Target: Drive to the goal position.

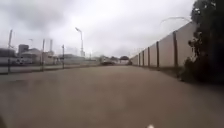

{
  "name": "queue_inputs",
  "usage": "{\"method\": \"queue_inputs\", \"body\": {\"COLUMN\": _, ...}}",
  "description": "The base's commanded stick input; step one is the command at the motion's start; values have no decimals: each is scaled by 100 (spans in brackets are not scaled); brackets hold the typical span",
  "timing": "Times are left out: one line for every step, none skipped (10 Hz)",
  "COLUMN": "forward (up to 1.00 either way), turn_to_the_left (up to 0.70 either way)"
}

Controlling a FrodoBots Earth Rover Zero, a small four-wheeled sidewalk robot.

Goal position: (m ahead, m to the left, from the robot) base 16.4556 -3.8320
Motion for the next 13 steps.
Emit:
{"method": "queue_inputs", "body": {"forward": 100, "turn_to_the_left": 0}}
{"method": "queue_inputs", "body": {"forward": 100, "turn_to_the_left": 0}}
{"method": "queue_inputs", "body": {"forward": 100, "turn_to_the_left": 0}}
{"method": "queue_inputs", "body": {"forward": 100, "turn_to_the_left": 0}}
{"method": "queue_inputs", "body": {"forward": 100, "turn_to_the_left": 0}}
{"method": "queue_inputs", "body": {"forward": 100, "turn_to_the_left": 0}}
{"method": "queue_inputs", "body": {"forward": 100, "turn_to_the_left": 0}}
{"method": "queue_inputs", "body": {"forward": 100, "turn_to_the_left": 0}}
{"method": "queue_inputs", "body": {"forward": 100, "turn_to_the_left": 0}}
{"method": "queue_inputs", "body": {"forward": 100, "turn_to_the_left": 0}}
{"method": "queue_inputs", "body": {"forward": 100, "turn_to_the_left": 0}}
{"method": "queue_inputs", "body": {"forward": 100, "turn_to_the_left": 0}}
{"method": "queue_inputs", "body": {"forward": 100, "turn_to_the_left": 0}}
